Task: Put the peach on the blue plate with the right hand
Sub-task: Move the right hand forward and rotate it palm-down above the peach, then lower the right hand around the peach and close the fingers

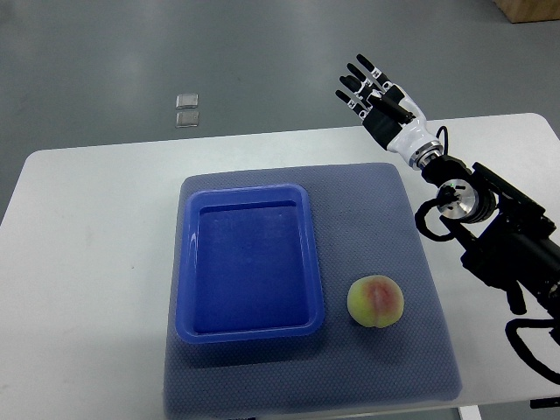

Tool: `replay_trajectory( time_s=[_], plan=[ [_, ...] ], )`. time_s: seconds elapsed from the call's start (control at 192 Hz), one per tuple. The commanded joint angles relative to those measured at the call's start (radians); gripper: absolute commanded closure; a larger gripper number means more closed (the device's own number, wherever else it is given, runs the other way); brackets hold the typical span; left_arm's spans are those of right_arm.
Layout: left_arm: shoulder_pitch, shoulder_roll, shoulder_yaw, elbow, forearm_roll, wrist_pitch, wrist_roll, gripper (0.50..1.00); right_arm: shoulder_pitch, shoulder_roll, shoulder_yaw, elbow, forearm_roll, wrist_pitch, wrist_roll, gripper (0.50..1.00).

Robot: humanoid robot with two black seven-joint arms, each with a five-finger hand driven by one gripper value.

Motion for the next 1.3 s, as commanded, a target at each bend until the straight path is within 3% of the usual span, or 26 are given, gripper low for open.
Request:
replay_trajectory(
  time_s=[0.0,0.146,0.219,0.344,0.386,0.391,0.496,0.542,0.548,0.61,0.673,0.678,0.803,0.808,1.007,1.273,1.278,1.294],
  plan=[
    [0.0,0.0,0.0,-0.001,0.0,0.0,0.0,0.5,0.046,-0.053,-0.106,0.029,-0.109,0.035,-0.002,0.568],
    [-0.002,0.0,0.0,-0.001,0.002,-0.002,-0.002,0.5,0.095,-0.185,-0.295,0.161,-0.334,0.081,-0.006,0.568],
    [-0.002,0.0,0.0,-0.008,0.0,-0.002,-0.002,0.5,0.14,-0.269,-0.41,0.256,-0.479,0.113,-0.051,0.568],
    [-0.002,0.0,0.0,-0.019,0.0,-0.002,-0.002,0.5,0.314,-0.378,-0.654,0.338,-0.607,0.201,-0.12,0.568],
    [-0.002,0.0,0.0,-0.019,0.0,-0.002,-0.002,0.5,0.315,-0.378,-0.654,0.338,-0.607,0.201,-0.12,0.568],
    [-0.002,0.0,0.0,-0.021,0.0,-0.002,-0.002,0.5,0.4,-0.408,-0.774,0.354,-0.611,0.218,-0.141,0.57],
    [-0.002,0.0,0.0,-0.021,0.0,-0.002,-0.002,0.5,0.58,-0.472,-0.993,0.429,-0.614,0.218,-0.2,0.568],
    [-0.002,0.0,0.0,-0.021,0.0,-0.002,-0.002,0.5,0.58,-0.472,-0.993,0.429,-0.614,0.218,-0.2,0.568],
    [-0.002,0.0,0.0,-0.021,0.0,-0.002,-0.002,0.5,0.66,-0.494,-1.072,0.488,-0.614,0.218,-0.222,0.568],
    [-0.002,0.0,0.0,-0.021,0.0,-0.002,-0.002,0.5,0.759,-0.522,-1.149,0.559,-0.611,0.218,-0.252,0.568],
    [-0.002,0.0,0.0,-0.021,0.0,-0.002,-0.002,0.5,0.775,-0.525,-1.16,0.572,-0.611,0.218,-0.255,0.568],
    [-0.002,0.0,0.0,-0.021,0.0,-0.002,-0.002,0.5,0.845,-0.54,-1.212,0.635,-0.606,0.218,-0.266,0.568],
    [-0.002,0.0,0.0,-0.025,0.002,-0.002,-0.002,0.5,0.922,-0.553,-1.272,0.711,-0.603,0.218,-0.267,0.568],
    [-0.002,0.0,0.0,-0.034,0.0,-0.002,-0.002,0.5,0.963,-0.559,-1.31,0.749,-0.592,0.218,-0.269,0.57],
    [-0.003,0.0,0.0,-0.045,0.003,-0.002,-0.002,0.5,1.003,-0.602,-1.346,0.822,-0.554,0.218,-0.275,0.57],
    [-0.003,0.0,0.002,-0.048,0.006,-0.002,-0.002,0.5,0.919,-0.653,-1.338,0.903,-0.469,0.218,-0.275,0.57],
    [-0.003,0.0,0.002,-0.048,0.008,-0.002,-0.002,0.5,0.887,-0.656,-1.337,0.912,-0.465,0.18,-0.273,0.572],
    [-0.005,0.0,0.002,-0.048,0.008,-0.002,-0.002,0.5,0.879,-0.656,-1.337,0.914,-0.465,0.17,-0.272,0.572]
  ],
)
